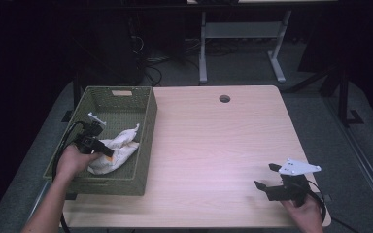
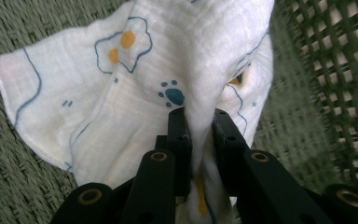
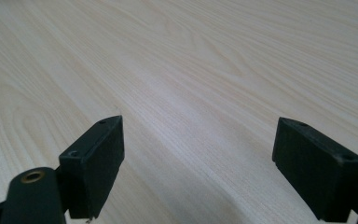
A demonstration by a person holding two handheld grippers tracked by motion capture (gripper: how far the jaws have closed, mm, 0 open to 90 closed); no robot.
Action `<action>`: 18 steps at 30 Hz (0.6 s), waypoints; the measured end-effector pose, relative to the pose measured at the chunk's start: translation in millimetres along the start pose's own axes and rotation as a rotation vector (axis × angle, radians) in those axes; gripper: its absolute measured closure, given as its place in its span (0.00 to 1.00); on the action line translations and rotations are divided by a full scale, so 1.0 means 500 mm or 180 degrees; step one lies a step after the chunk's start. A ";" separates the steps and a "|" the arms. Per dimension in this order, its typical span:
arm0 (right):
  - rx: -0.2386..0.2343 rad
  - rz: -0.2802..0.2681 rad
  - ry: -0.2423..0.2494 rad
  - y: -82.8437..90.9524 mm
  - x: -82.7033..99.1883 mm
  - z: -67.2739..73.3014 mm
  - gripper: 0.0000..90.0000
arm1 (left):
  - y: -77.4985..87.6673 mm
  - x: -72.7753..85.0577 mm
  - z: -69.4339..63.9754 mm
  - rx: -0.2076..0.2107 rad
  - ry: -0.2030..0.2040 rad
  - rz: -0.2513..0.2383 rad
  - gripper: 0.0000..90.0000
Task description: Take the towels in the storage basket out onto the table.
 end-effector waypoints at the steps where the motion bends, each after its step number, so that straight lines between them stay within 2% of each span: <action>1: 0.0002 0.0005 0.0000 -0.001 0.000 0.000 0.18 | 0.011 -0.003 0.002 0.0052 0.0043 -0.0076 0.88; 2: 0.0003 0.0006 -0.0001 -0.001 0.000 0.000 0.18 | 0.011 -0.003 0.002 0.0052 0.0043 -0.0076 0.88; 5: 0.0003 0.0004 0.0001 0.000 0.000 0.000 0.18 | 0.034 -0.008 0.001 0.0226 0.0146 -0.0226 0.88; 6: 0.0003 0.0004 0.0001 0.000 0.000 0.000 0.18 | 0.034 -0.008 0.001 0.0226 0.0146 -0.0226 0.88; 7: 0.0002 -0.0009 0.0009 0.001 0.000 -0.001 0.18 | 0.046 -0.011 0.002 0.0288 0.0180 -0.0302 0.88; 10: 0.0001 -0.0011 0.0009 0.001 -0.001 -0.001 0.18 | 0.056 -0.012 0.004 0.0294 0.0196 -0.0352 0.88; 18: 0.0006 -0.0008 -0.0010 0.000 -0.001 -0.002 0.18 | 0.102 -0.027 0.007 0.0442 0.0277 -0.0530 0.88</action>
Point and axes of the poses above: each handheld gripper's, and its own axes: y roughly backward along the jaws, x roughly out of its underside, z roughly to its left, the point moved 7 cm from there along -y, roughly forward along the jaws, and after that the axes turned 13 degrees about -x, right-handed, at the moved point
